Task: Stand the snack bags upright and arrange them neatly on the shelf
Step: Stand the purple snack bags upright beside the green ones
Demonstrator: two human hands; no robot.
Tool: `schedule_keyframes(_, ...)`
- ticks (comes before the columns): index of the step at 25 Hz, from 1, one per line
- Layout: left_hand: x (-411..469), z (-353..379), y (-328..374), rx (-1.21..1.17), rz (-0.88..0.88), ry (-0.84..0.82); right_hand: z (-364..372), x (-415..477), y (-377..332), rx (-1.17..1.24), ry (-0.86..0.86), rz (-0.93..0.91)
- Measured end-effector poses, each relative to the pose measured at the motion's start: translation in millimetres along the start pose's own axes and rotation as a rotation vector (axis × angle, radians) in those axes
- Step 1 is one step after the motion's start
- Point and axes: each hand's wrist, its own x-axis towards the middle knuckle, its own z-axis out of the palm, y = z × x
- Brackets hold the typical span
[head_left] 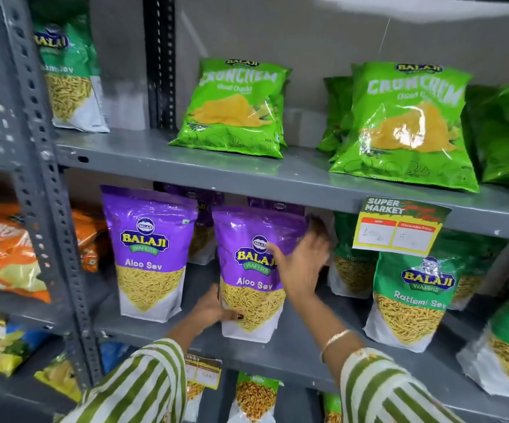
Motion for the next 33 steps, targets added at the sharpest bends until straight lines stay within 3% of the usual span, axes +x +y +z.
schedule_keyframes(4,10,1,-15,0.012,0.027,0.022,-11,35,-60,-0.166,-0.339,-0.231)
schedule_keyframes(7,35,6,-42,0.010,0.030,0.006,0,42,-78,-0.286,-0.450,-0.232)
schedule_keyframes(13,9,1,-13,0.037,0.015,0.029,14,43,-81,-0.304,-0.300,-0.184)
schedule_keyframes(17,17,-1,-22,0.024,-0.003,-0.060,-7,35,-52,0.010,-0.209,-0.020)
schedule_keyframes(20,12,3,-21,0.091,-0.027,-0.075,-1,15,12,0.073,0.017,0.032)
schedule_keyframes(22,11,7,-21,0.102,-0.037,-0.013,22,3,57,0.252,-0.141,0.163)
schedule_keyframes(24,10,10,-22,0.091,-0.032,0.027,42,-9,86,0.386,-0.452,0.330)
schedule_keyframes(26,7,13,-22,0.098,-0.015,0.069,56,-22,99,0.455,-0.698,0.314)
schedule_keyframes(33,6,1,-31,0.131,0.002,0.106,73,-39,85,0.547,-0.632,0.306)
